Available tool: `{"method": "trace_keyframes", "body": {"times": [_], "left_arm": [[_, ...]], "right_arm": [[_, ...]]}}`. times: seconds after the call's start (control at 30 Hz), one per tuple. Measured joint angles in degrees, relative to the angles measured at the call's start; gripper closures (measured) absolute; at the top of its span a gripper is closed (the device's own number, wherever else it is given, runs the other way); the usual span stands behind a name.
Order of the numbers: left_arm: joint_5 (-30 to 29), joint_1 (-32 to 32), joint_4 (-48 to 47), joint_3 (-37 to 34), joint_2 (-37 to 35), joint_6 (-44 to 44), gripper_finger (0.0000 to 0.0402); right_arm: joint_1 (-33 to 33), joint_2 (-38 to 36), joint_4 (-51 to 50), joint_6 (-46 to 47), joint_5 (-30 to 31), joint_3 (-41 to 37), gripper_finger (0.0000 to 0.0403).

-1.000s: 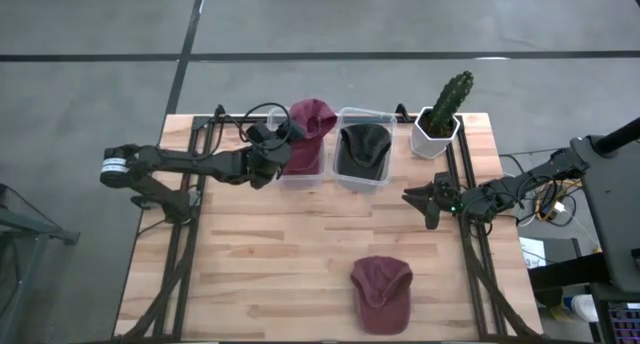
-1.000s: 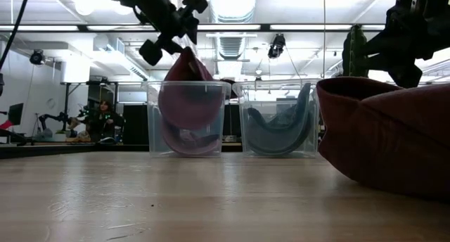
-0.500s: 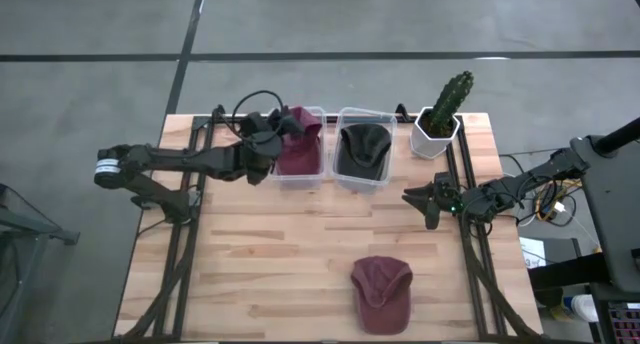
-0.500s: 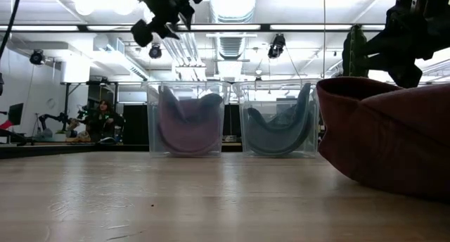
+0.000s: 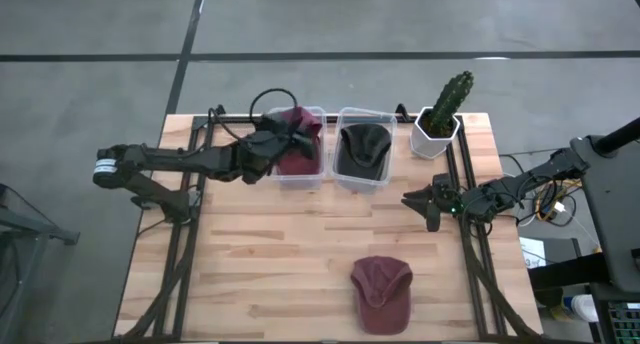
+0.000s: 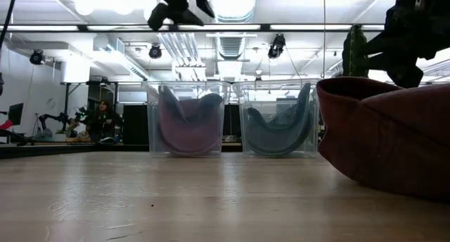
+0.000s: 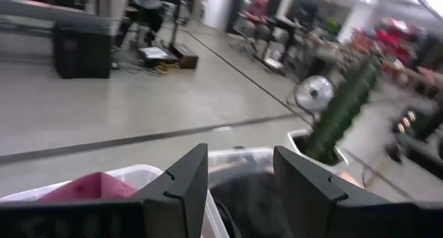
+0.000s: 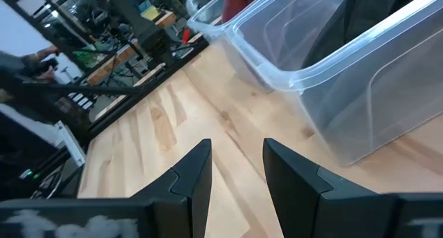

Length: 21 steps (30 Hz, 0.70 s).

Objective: Pick & Place hat
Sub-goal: Put the red cap into the left transparent bin

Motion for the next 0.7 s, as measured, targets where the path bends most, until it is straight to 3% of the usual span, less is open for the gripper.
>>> {"method": "trace_keyframes", "body": {"times": [0.2,0.5,0.7], "left_arm": [[0.6,-2.8,-12.9,0.3,-2.8,-1.6,0.0245],[0.6,-7.8,-42.2,0.2,-8.8,-17.5,0.0245],[-1.0,-10.5,-53.3,-1.8,-11.6,-29.2,0.0245]], "right_arm": [[0.0,0.0,0.0,0.2,-1.9,0.0,0.028],[0.0,0.0,0.1,3.0,-2.9,0.0,0.028],[0.0,0.0,0.3,3.2,-6.8,0.0,0.028]]}}
